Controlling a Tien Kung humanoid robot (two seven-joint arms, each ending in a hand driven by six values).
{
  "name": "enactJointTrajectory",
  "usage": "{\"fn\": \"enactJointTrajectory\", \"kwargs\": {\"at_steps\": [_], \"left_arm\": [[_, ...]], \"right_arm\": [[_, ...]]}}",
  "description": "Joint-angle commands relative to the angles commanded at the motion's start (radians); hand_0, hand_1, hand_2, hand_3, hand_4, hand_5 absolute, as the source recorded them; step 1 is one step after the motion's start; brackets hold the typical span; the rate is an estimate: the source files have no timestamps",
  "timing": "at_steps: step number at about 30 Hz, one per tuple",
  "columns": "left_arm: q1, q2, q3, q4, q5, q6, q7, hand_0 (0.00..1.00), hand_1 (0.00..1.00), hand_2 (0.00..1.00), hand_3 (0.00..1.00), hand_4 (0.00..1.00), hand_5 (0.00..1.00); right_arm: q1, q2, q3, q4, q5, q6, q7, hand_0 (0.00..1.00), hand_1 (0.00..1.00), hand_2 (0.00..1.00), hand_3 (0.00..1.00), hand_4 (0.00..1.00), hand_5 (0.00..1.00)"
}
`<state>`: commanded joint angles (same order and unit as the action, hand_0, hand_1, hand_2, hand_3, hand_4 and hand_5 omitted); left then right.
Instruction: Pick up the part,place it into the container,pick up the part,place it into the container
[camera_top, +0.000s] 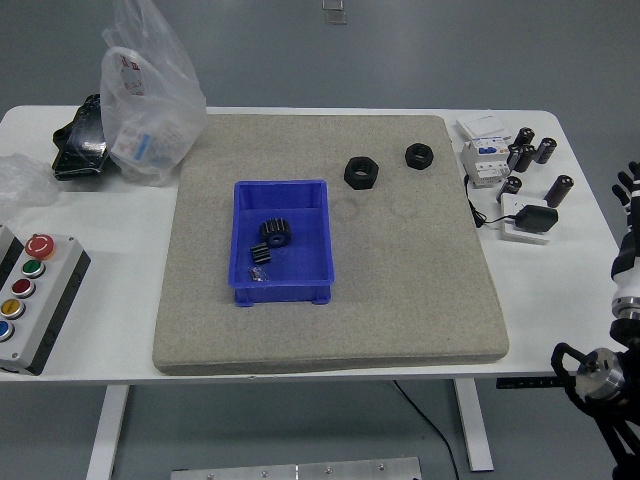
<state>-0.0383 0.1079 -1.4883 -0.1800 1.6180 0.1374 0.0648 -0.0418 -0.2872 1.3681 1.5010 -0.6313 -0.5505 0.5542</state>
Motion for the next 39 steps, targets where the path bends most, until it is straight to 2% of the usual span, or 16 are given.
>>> {"fn": "enactJointTrajectory", "kwargs": {"at_steps": [17, 39], "left_arm": [[0.007, -0.011, -0.040, 0.000, 0.030, -0.006, 0.014, 0.624, 0.541, 0.538, 0.616, 0.698, 0.343], [0.015, -0.010, -0.038, 0.000, 0.018, 0.001, 0.021, 0.624, 0.540, 0.539, 0.617, 0.704, 0.345]], "right_arm": [[0.016, 0.001, -0.006, -0.021, -0.008, -0.011, -0.004, 0.764, 0.701, 0.705, 0.669, 0.712, 0.435], [0.050, 0.018, -0.040, -0.036, -0.008, -0.019, -0.012, 0.765, 0.700, 0.706, 0.669, 0.713, 0.445]]}}
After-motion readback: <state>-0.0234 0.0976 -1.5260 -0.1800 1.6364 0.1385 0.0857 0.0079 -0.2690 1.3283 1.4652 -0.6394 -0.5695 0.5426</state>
